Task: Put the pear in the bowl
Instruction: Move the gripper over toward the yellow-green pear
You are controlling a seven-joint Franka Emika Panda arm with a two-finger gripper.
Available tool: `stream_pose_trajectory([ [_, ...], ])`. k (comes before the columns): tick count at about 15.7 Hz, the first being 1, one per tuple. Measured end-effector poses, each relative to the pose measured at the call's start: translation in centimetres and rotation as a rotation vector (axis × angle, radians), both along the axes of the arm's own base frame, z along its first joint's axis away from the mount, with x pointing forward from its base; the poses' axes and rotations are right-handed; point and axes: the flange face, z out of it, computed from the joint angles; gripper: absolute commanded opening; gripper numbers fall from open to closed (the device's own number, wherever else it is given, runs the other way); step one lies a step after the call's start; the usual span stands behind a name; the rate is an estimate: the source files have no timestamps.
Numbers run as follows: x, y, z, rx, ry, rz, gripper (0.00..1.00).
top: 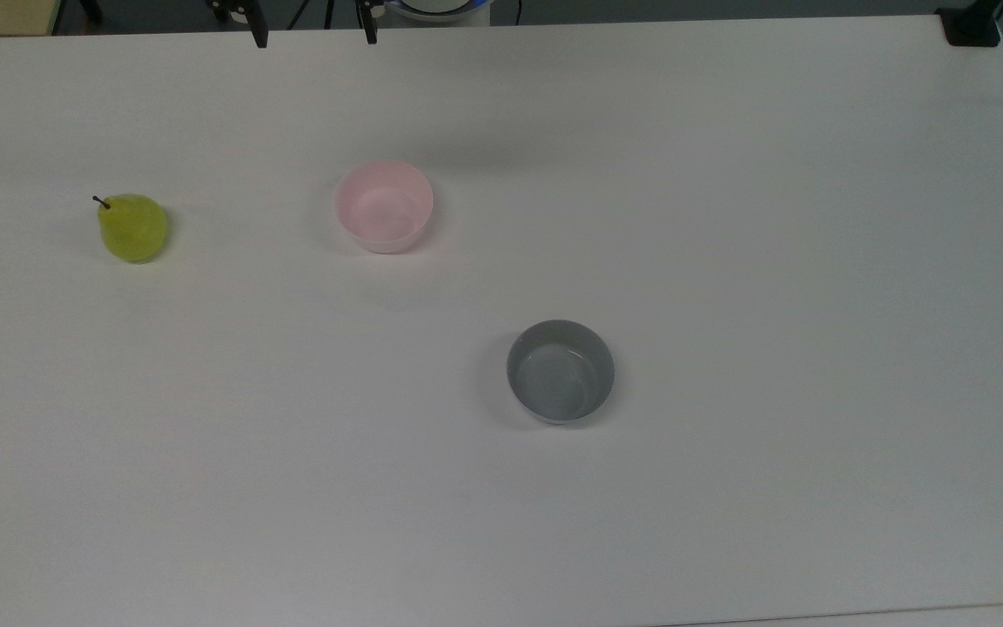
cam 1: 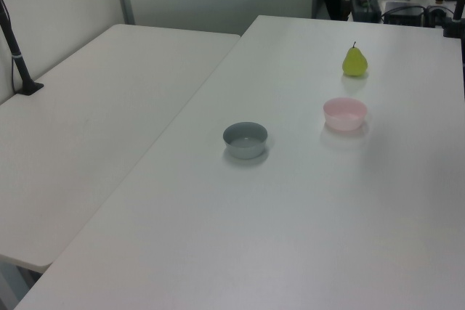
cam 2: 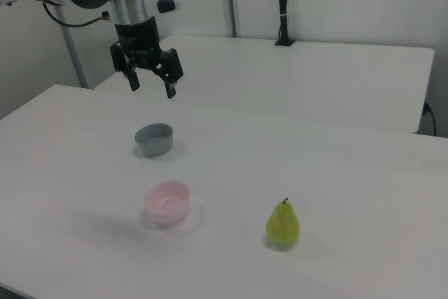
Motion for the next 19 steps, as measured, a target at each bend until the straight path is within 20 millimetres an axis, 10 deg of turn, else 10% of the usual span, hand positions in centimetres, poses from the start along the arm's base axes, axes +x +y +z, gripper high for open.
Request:
stream_pose_trajectory([
  [13, 0.0, -0.4, 0.0, -0.002, -0.001, 0.014, 1.00],
  [19, -0.4, -3.9, -0.1, -0.028, 0.000, 0.118, 1.00],
])
